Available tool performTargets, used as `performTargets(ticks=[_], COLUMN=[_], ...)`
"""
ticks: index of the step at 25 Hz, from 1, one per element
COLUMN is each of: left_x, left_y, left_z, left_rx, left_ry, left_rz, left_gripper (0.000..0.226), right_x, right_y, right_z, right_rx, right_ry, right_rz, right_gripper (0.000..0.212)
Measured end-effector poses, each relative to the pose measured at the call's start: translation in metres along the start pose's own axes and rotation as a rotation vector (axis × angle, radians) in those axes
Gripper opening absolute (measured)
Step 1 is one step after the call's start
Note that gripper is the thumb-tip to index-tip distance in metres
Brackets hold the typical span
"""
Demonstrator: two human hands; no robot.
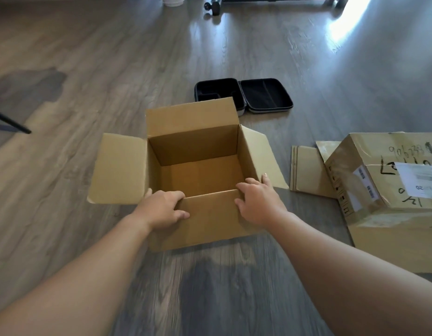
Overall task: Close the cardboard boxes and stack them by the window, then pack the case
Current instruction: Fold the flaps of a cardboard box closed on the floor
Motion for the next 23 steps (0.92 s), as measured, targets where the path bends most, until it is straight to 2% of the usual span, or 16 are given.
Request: performTargets(ticks=[3,7,12,17,19,21,23], left_x=[-0.002,0.005,0.028,0.013,0.000,-0.020,-0.040], left_y=[-0.007,-0.013,-0.055,-0.158,-0.209,-0.257,-0.290], left_z=[0.003,0.002,0.036,0.106,0.131,0.149,0.156], left_rx=[0.003,0.003,0.041,0.282,0.422,0.562,0.657], left_ry=[-0.174,-0.072,0.021,-0.006,-0.031,-0.082,-0.140], left_rz=[-0.127,-0.257,-0.371,-0.412,-0.454,-0.440,-0.336], left_gripper=[0.012,0.011,0.012,0.012,0.011,0.013,0.014], right_x=[-0.002,0.004,0.003,-0.048,-0.074,-0.104,-0.130], right_y=[0.007,0.008,0.011,-0.024,-0.046,-0.067,-0.082], right_z=[-0.001,0.006,0.060,0.163,0.204,0.238,0.258], right_rx=[-0.056,-0.065,0.092,0.385,0.556,0.686,0.758], right_ry=[0.050,0.069,0.120,0.106,0.021,-0.056,-0.095], right_rz=[0.058,0.021,-0.032,-0.022,-0.023,0.066,0.192], right_gripper=[0.024,0.022,0.023,0.019,0.018,0.022,0.027])
Point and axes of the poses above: each hand's wrist, its own y-axis towards the middle knuckle, its own x-axis out of the back of the hand, z = x × y, the point moved 7 cm from there along y, towards the middle knuckle, and after that the axes turned 14 degrees about -x, right-handed, at the moved point
